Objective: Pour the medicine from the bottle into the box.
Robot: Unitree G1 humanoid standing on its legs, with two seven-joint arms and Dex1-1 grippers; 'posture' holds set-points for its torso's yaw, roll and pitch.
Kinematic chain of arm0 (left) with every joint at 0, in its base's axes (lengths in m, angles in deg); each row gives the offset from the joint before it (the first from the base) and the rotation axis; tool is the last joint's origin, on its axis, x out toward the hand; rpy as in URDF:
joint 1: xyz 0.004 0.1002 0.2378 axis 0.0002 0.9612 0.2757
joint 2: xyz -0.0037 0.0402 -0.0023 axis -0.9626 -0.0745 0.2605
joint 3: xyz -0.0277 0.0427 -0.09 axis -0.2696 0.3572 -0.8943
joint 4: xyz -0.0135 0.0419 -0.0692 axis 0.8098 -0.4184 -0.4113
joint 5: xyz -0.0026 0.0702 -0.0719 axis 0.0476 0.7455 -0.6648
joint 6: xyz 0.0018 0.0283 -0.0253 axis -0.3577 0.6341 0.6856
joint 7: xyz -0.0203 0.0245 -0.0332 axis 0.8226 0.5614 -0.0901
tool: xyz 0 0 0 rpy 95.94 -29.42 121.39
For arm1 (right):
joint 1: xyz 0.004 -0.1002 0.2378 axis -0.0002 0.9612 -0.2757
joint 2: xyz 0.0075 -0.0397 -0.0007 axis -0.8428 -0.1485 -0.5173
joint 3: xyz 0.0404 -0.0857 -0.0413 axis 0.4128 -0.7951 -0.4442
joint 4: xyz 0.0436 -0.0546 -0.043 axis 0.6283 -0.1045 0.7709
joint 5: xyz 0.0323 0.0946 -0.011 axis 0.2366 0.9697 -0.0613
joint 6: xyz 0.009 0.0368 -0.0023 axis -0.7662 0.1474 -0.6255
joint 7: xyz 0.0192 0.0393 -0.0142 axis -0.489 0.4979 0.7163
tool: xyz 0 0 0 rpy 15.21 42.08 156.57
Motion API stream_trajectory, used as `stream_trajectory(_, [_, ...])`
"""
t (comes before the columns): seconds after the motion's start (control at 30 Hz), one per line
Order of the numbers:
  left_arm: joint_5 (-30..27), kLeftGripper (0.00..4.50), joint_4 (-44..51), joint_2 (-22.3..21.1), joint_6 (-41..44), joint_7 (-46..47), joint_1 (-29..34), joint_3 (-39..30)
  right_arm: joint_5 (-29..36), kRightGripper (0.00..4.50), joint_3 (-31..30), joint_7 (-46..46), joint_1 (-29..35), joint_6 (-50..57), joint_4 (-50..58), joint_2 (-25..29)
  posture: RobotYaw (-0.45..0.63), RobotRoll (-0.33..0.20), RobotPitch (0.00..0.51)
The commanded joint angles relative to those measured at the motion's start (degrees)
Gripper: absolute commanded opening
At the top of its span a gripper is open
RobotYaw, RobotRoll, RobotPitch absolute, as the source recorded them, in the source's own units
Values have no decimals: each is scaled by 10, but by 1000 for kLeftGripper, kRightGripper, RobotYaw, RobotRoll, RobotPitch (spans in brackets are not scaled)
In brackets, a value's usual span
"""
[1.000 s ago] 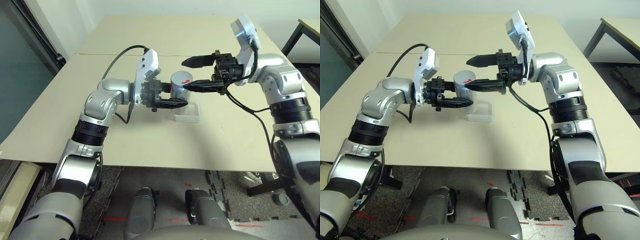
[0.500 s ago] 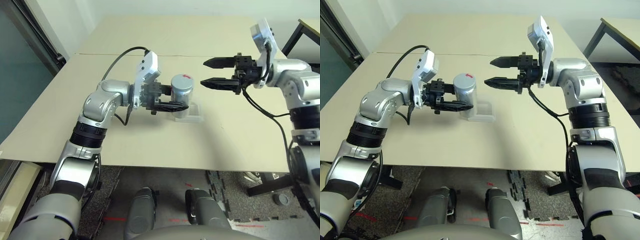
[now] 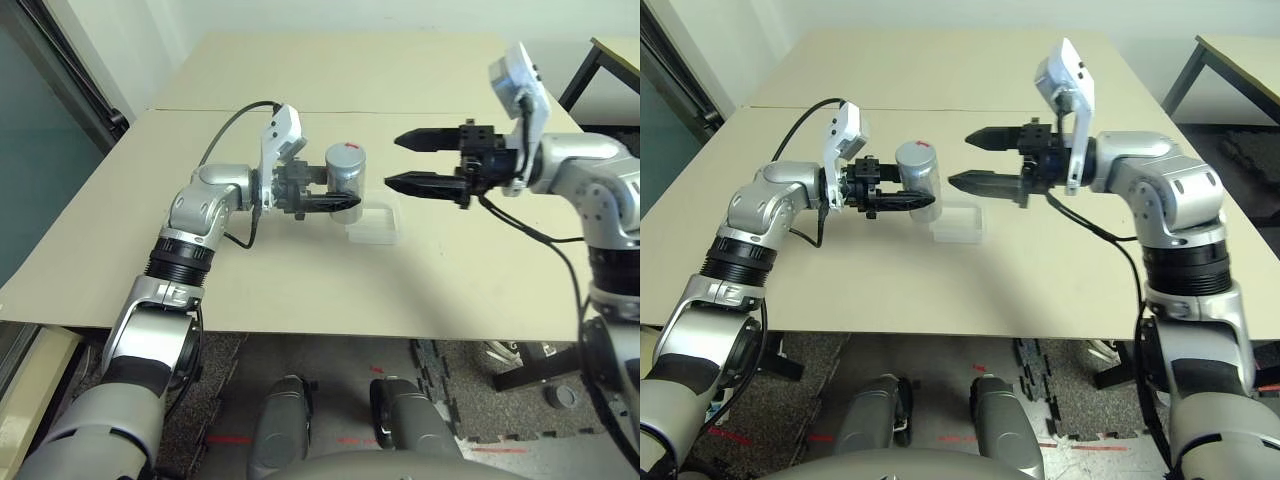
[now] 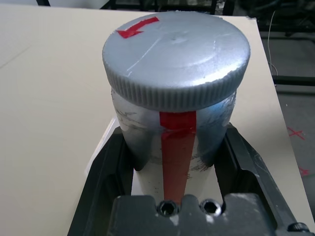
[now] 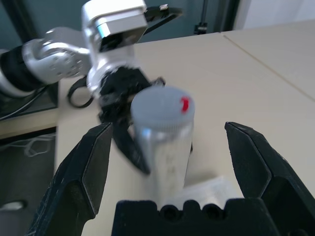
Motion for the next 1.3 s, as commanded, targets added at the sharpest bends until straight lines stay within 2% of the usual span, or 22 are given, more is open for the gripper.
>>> stream_trajectory(0.03, [12, 2451, -8, 3, -11, -6, -10, 7, -13, 4500, -18, -24, -15, -9, 3, -14, 3, 0, 89])
stream_trajectory(0.37, [19, 2451, -10, 10, -16, -5, -13, 11, -45, 4500, -54, -45, -31, -37, -18, -46, 12, 0, 86])
stream_trajectory(0.73, [17, 2451, 1, 11, -10, -5, -9, 14, -77, 4500, -58, -60, -34, -50, -48, -52, 11, 0, 90])
stream_trajectory(1.03, [18, 2451, -2, 7, -12, -7, -5, 13, -60, 4500, -39, -56, -23, -30, -28, -29, 3, 0, 100])
stream_trajectory(1.3, [20, 2451, -10, 5, -15, -5, -4, 10, -31, 4500, -18, -47, -8, -7, -5, 13, -6, 0, 106])
